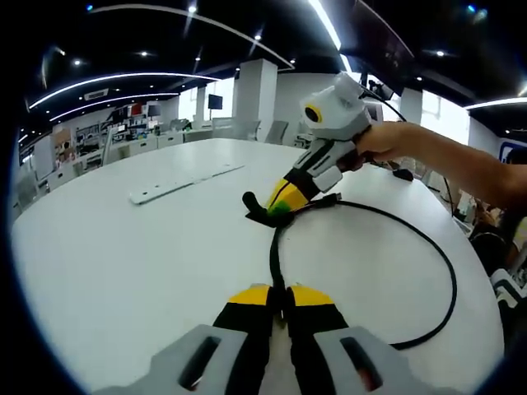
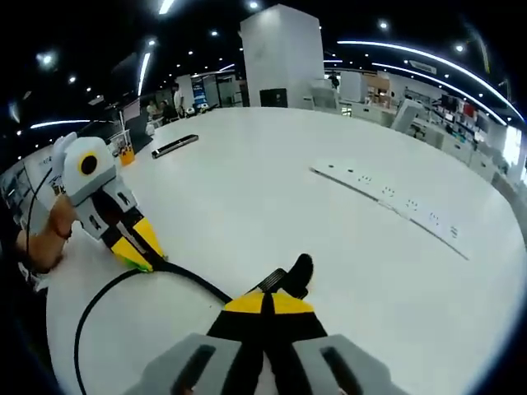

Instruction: Find the charging cable on the desk, coil it up and secure with Velcro.

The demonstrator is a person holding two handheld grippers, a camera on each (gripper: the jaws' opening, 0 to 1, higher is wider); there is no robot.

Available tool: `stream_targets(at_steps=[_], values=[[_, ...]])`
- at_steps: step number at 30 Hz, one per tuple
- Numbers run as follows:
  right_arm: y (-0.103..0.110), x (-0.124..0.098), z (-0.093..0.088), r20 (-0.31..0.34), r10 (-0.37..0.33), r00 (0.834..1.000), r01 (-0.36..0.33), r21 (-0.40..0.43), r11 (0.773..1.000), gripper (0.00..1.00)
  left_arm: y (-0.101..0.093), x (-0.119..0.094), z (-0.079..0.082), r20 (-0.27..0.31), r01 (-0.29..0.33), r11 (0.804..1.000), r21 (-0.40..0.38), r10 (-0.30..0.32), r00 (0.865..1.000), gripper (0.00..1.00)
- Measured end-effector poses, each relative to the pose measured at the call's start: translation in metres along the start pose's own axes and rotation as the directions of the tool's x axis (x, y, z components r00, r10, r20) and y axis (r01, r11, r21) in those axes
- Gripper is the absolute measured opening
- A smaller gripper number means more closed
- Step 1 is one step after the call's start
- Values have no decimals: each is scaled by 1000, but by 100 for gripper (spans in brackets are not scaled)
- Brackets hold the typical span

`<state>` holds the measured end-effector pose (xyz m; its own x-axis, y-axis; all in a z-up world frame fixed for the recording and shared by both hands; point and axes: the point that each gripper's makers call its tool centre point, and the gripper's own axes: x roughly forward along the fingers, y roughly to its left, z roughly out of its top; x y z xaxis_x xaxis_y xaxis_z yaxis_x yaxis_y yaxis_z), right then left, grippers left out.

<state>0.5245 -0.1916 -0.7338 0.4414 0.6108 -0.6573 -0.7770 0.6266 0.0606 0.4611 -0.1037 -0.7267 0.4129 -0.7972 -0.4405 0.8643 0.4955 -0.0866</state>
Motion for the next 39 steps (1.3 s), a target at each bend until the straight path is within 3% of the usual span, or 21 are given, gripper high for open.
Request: stream_targets(at_steps=[9,18,21,26,28,31,36,37,39], values=[[4,-4,0,28,-20,999,21,-15,1000,2,0,0,0,3,2,1000,-3,-2,1000,8],[5,-5,-1,98,-56,994,55,15,998,2,1,0,0,7,2,1000,-9,-2,1000,8],[4,-6,0,136,-71,988,70,15,997,3,1,0,-1,32,18,998,-56,-17,999,8],[6,-12,2,207,-86,975,91,-15,996,5,2,0,-2,56,38,995,-95,-33,998,8],[3,-19,9,258,-109,960,121,-30,992,5,3,0,-2,63,44,992,-115,-37,997,8],[5,-33,17,312,-108,944,111,5,994,5,3,1,-1,66,44,992,-117,-36,997,8],[6,-41,20,326,-109,939,113,6,994,8,3,1,0,67,43,992,-118,-36,997,8],[10,-59,30,372,-108,922,116,1,993,9,3,0,0,71,44,994,-103,-36,997,8],[11,-71,36,402,-107,909,114,8,993,11,3,-2,1,80,43,994,-99,-35,996,8]])
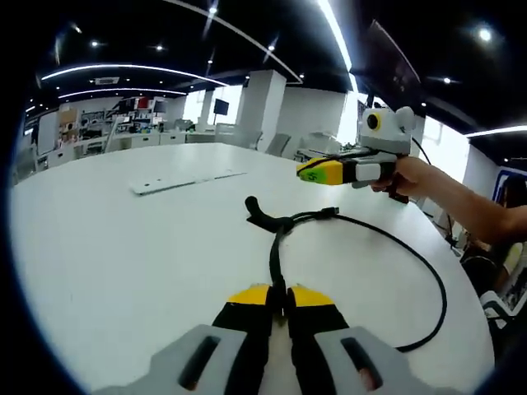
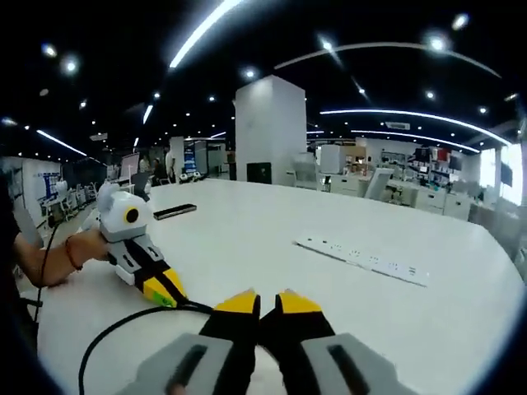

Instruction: Find the charging cable on the desk, coil it up and secure with Velcro.

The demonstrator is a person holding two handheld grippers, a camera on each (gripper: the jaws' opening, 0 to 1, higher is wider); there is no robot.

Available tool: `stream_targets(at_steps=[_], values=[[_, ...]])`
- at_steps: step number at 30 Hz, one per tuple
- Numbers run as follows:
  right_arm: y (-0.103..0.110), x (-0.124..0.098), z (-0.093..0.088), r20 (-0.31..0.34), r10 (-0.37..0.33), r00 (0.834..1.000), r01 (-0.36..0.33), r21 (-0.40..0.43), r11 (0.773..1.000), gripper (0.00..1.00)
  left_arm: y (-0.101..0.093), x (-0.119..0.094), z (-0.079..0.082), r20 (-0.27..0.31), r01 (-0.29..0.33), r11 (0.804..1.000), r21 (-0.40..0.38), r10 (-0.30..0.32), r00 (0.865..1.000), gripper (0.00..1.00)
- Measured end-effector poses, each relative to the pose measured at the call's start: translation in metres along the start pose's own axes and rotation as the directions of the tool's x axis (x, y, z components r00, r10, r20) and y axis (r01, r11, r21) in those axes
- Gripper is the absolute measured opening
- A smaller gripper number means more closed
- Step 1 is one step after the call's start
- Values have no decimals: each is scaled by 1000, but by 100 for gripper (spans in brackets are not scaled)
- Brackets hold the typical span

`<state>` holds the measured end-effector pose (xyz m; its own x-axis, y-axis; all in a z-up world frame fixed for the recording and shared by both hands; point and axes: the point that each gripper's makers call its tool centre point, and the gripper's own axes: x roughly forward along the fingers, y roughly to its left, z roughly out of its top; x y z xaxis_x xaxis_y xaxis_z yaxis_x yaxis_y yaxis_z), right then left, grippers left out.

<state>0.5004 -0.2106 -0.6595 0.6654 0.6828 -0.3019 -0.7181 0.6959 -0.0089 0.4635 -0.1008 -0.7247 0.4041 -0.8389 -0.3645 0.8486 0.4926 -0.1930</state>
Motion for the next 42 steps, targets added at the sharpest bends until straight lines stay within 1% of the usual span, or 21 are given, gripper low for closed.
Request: stream_targets(at_steps=[3,6,11,13,14,16,17,19,21,22,24,27,28,30,31,33,34,35,36,38,42], values=[[2,-7,9,30,4,1000,-5,8,1000,14,0,-3,4,15,-4,1000,16,3,1000,8],[7,-17,19,65,7,998,-8,9,1000,20,-3,-7,12,50,2,1000,29,-4,999,9],[17,-33,37,112,13,994,-12,-9,1000,23,-9,-14,24,80,3,998,61,-8,997,15],[24,-41,45,133,23,991,-20,-21,1000,25,-13,-17,34,113,6,995,95,-17,993,19],[27,-47,52,152,26,988,-21,-35,999,26,-16,-19,43,143,10,994,112,-26,989,20],[33,-56,62,182,38,983,-30,-50,998,28,-19,-22,48,156,7,994,110,-25,987,22],[36,-60,67,193,43,980,-33,-56,998,29,-25,-25,57,183,7,992,125,-30,983,25],[44,-68,77,221,46,974,-29,-80,996,30,-35,-30,66,212,4,986,167,-40,977,31],[52,-77,86,254,53,966,-30,-94,995,32,-45,-37,74,222,-6,976,219,-44,974,32],[56,-80,89,268,58,962,-33,-98,995,32,-49,-40,78,234,-10,973,230,-46,971,32],[61,-85,93,289,63,955,-35,-101,994,33,-58,-50,89,274,-20,969,245,-49,960,32],[70,-93,98,311,70,948,-37,-111,993,33,-63,-64,101,326,-53,965,259,-35,945,32],[72,-96,99,318,74,945,-40,-113,993,34,-65,-68,103,335,-57,965,257,-34,942,32],[76,-101,101,332,78,940,-42,-115,992,34,-71,-81,112,376,-76,960,269,-32,926,33],[78,-103,101,336,79,939,-42,-117,992,35,-73,-87,117,400,-91,958,273,-27,916,33],[80,-108,103,351,78,933,-39,-118,992,35,-77,-97,123,428,-98,958,270,-28,903,34],[82,-112,104,365,80,928,-40,-116,992,36,-80,-104,128,454,-108,956,273,-29,891,34],[83,-114,104,373,79,925,-38,-116,993,36,-82,-108,130,469,-115,955,274,-28,883,35],[84,-116,104,382,75,921,-31,-120,992,37,-84,-112,132,480,-120,954,275,-28,877,36],[85,-119,101,387,70,919,-25,-121,992,38,-88,-117,133,492,-124,954,273,-28,870,38],[87,-122,91,395,59,917,-7,-134,991,38,-88,-124,129,517,-148,953,263,-10,856,40]])
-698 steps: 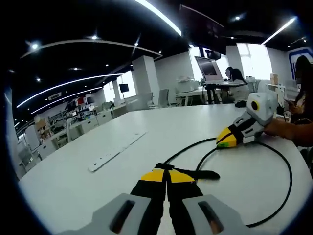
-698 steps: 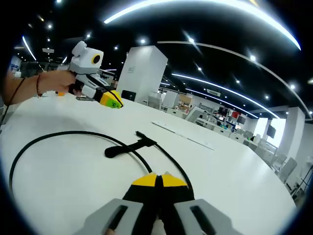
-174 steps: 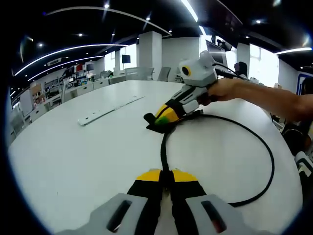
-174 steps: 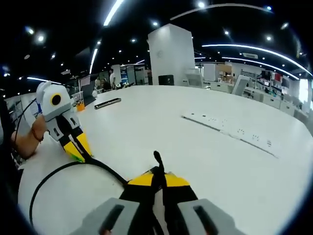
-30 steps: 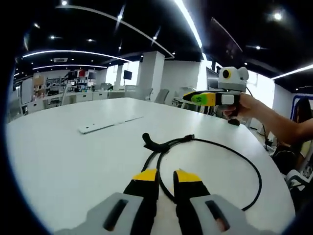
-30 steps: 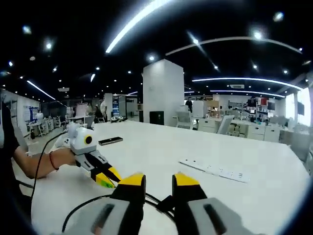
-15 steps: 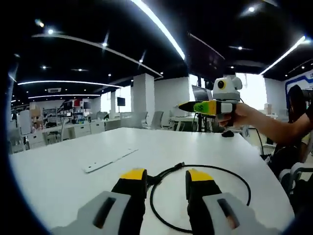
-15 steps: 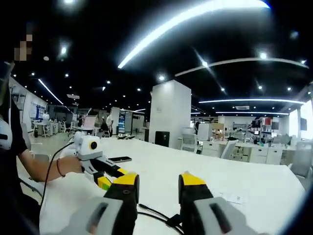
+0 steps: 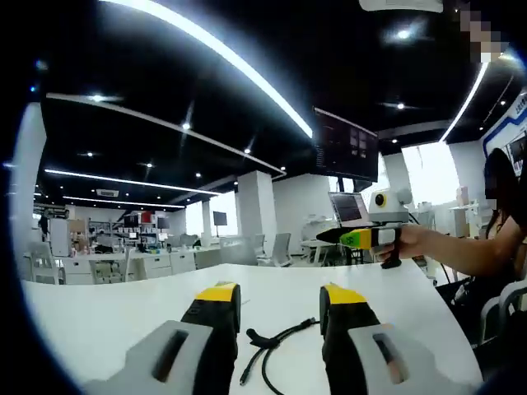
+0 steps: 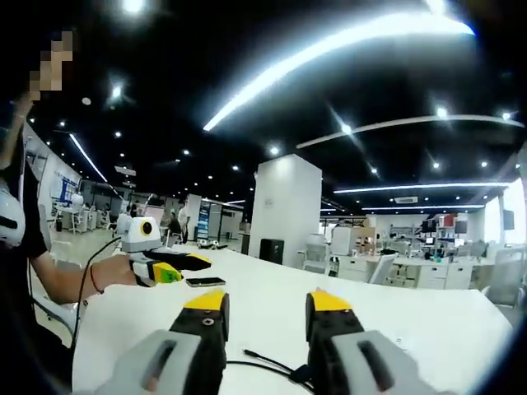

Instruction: Find the charging cable on the desk, coil it up and secure with Velcro.

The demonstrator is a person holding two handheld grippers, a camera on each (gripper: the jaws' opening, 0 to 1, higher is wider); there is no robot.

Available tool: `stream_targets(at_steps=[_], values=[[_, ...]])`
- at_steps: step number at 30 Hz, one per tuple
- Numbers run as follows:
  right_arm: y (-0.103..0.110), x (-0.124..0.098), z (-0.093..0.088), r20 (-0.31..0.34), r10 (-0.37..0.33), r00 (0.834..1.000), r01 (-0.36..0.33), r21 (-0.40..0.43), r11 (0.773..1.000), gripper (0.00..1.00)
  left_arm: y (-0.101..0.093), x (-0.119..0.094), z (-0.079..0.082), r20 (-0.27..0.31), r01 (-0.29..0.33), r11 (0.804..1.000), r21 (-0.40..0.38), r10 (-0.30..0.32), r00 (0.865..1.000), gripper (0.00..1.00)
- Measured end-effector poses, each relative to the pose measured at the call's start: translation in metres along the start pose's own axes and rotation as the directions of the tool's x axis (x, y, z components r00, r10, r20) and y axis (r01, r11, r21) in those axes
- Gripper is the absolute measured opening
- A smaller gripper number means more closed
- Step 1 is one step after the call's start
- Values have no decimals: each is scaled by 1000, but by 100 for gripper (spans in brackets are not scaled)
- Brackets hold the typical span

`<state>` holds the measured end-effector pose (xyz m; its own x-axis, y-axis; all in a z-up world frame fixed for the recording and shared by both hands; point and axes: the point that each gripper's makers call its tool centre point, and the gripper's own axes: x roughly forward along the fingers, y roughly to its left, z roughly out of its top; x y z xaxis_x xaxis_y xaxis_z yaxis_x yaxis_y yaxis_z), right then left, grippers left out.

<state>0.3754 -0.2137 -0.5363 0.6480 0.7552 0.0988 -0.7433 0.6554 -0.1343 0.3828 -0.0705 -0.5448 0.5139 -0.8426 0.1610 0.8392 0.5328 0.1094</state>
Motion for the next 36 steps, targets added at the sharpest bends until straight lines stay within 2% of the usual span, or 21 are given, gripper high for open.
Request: stream_targets(at_steps=[4,11,16,23,29,33,36], values=[[5,-3,-9,10,-3,1000,4,-15,1000,39,0,-7,-2,32,-22,1000,-15,22,999,40],[13,-4,-33,18,-4,1000,4,-18,1000,41,-9,-13,-17,30,-20,1000,7,20,999,40],[16,-3,-51,35,-9,999,9,-5,1000,41,-4,-18,-36,4,-42,999,-18,42,999,43],[15,-1,-72,48,-20,999,20,0,1000,41,0,-24,-59,15,-58,998,-37,59,998,43],[12,6,-80,50,-19,999,20,-20,1000,41,1,-21,-63,23,-52,998,-24,52,998,43],[12,7,-77,94,-16,995,18,-20,1000,40,4,-23,-59,43,-57,998,-22,58,997,43],[10,9,-78,100,-20,995,22,-24,999,40,5,-23,-58,47,-57,998,-19,58,997,43]])
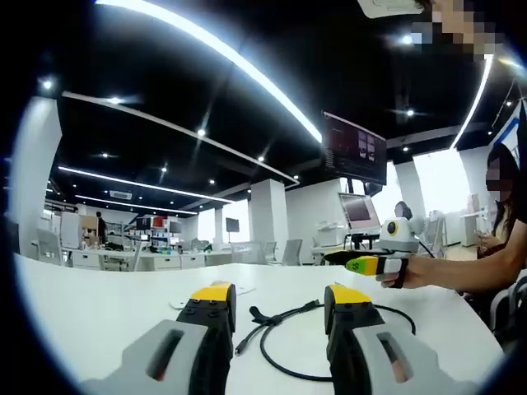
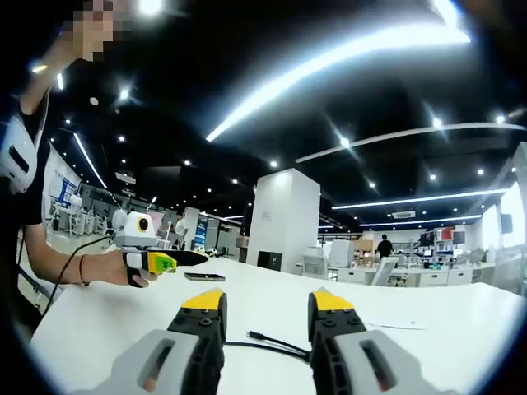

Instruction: Find the charging cable on the desk, coil it up and secure with Velcro.

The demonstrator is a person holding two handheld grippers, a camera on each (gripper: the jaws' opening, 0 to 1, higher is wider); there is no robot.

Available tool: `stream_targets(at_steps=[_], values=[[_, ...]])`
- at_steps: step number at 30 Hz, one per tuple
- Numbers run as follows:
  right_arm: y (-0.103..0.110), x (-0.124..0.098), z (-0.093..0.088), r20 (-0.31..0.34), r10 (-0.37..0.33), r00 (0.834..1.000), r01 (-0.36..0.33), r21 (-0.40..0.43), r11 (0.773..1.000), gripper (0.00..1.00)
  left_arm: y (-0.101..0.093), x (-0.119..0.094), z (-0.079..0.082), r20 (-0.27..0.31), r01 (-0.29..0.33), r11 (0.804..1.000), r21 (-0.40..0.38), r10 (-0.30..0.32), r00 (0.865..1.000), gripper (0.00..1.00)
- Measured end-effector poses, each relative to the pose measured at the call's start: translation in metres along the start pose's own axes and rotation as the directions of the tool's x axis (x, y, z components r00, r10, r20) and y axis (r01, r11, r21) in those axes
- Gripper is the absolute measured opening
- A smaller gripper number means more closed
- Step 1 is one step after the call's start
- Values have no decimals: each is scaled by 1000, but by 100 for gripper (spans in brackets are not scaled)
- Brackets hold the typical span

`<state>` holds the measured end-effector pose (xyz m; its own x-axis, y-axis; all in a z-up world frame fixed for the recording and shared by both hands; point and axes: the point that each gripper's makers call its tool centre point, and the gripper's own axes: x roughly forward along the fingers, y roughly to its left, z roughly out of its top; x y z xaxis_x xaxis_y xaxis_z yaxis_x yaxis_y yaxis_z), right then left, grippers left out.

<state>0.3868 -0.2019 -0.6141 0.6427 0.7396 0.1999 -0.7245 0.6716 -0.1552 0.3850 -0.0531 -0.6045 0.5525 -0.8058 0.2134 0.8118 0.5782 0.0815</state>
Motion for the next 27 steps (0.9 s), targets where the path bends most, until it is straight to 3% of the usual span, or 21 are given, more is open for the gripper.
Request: stream_targets(at_steps=[13,19,21,27], values=[[1,14,7,17,26,1000,-26,-9,1000,39,5,17,6,-31,19,999,32,-18,999,44],[1,12,0,12,22,1000,-22,6,1000,39,9,12,-2,-9,4,1000,-15,-5,1000,43],[0,13,-1,9,16,1000,-17,19,1000,39,9,13,-3,-25,8,1000,14,-8,1000,43],[3,15,-5,-8,22,1000,-22,19,1000,39,10,13,-6,-34,11,1000,-7,-11,999,42]])
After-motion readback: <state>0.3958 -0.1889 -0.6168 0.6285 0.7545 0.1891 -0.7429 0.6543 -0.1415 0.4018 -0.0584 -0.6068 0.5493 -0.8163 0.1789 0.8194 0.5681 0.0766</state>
